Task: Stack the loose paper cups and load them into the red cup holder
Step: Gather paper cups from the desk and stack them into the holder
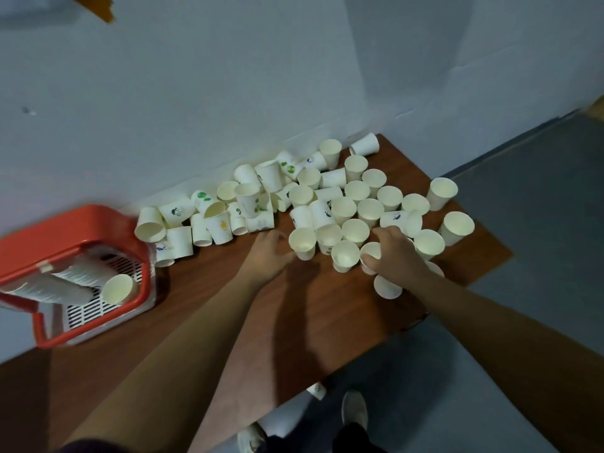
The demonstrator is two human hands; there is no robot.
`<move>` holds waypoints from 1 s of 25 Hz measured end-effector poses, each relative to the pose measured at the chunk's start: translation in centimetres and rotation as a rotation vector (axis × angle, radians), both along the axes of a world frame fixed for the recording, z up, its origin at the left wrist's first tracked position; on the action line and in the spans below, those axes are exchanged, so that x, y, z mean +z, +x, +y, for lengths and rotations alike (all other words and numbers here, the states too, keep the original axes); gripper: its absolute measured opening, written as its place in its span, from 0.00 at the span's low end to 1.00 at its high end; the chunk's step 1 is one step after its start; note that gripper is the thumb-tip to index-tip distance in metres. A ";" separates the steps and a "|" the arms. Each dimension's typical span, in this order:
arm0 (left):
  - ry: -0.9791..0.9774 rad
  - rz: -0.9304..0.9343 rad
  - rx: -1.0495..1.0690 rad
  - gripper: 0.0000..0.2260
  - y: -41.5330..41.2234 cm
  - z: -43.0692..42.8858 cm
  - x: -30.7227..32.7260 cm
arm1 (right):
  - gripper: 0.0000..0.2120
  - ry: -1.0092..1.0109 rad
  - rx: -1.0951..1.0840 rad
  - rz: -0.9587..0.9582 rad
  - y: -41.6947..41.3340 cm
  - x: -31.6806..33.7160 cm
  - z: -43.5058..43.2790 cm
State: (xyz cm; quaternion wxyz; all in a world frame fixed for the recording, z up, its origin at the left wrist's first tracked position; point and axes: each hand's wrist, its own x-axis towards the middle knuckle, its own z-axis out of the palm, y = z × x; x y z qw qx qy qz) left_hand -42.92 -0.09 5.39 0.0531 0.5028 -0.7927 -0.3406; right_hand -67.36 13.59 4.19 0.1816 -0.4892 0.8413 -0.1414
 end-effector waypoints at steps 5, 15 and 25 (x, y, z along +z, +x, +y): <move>0.046 -0.099 0.092 0.28 -2.7 -0.6 -2.5 | 0.32 -0.017 0.137 -0.036 -0.5 -2.9 -0.9; 0.042 -0.188 0.032 0.40 -4.5 -4.8 -8.1 | 0.36 0.099 0.379 0.181 0.6 -8.0 -5.6; -0.010 -0.075 -0.042 0.37 -4.9 -6.3 -11.2 | 0.30 0.118 0.451 0.340 1.0 -9.7 -5.9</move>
